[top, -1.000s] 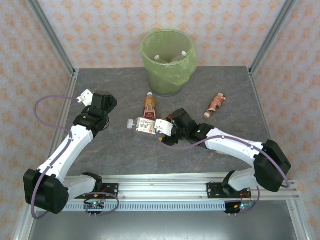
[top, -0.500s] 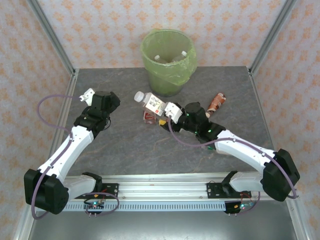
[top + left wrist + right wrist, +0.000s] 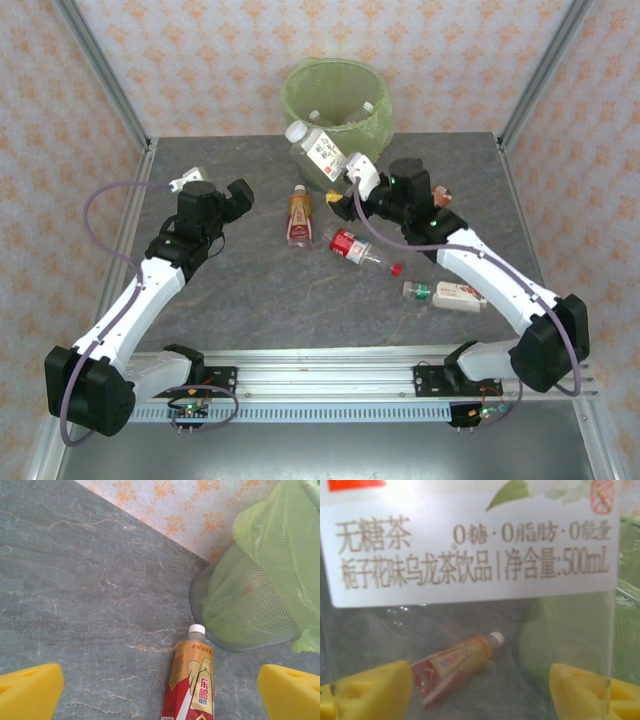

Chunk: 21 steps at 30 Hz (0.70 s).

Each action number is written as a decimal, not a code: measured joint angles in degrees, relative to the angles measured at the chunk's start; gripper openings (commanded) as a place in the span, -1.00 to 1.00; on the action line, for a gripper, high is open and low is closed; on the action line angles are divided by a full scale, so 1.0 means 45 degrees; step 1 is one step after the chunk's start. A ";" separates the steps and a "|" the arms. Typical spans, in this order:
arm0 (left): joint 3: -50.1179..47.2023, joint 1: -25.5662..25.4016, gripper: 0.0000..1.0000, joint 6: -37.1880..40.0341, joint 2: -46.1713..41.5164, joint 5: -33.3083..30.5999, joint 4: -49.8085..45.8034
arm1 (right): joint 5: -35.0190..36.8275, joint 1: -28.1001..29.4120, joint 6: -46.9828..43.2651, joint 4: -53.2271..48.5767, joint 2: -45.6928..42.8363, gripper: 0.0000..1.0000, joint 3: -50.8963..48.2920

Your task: Put the plastic bottles in the bin

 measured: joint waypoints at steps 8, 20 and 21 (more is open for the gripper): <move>0.0000 0.0000 1.00 0.0136 -0.0044 0.0005 -0.0015 | -0.1141 -0.1321 -0.2535 -0.5217 0.2390 -1.00 0.5085; -0.0015 0.0000 1.00 0.0379 -0.0797 -0.0355 -0.0427 | -0.0782 -0.1846 -0.4221 -0.8680 0.5965 -1.00 1.1871; -0.0034 0.0000 1.00 0.0379 -0.0865 -0.0403 -0.0447 | -0.0690 -0.1846 -0.4226 -0.8816 0.6280 -1.00 1.2444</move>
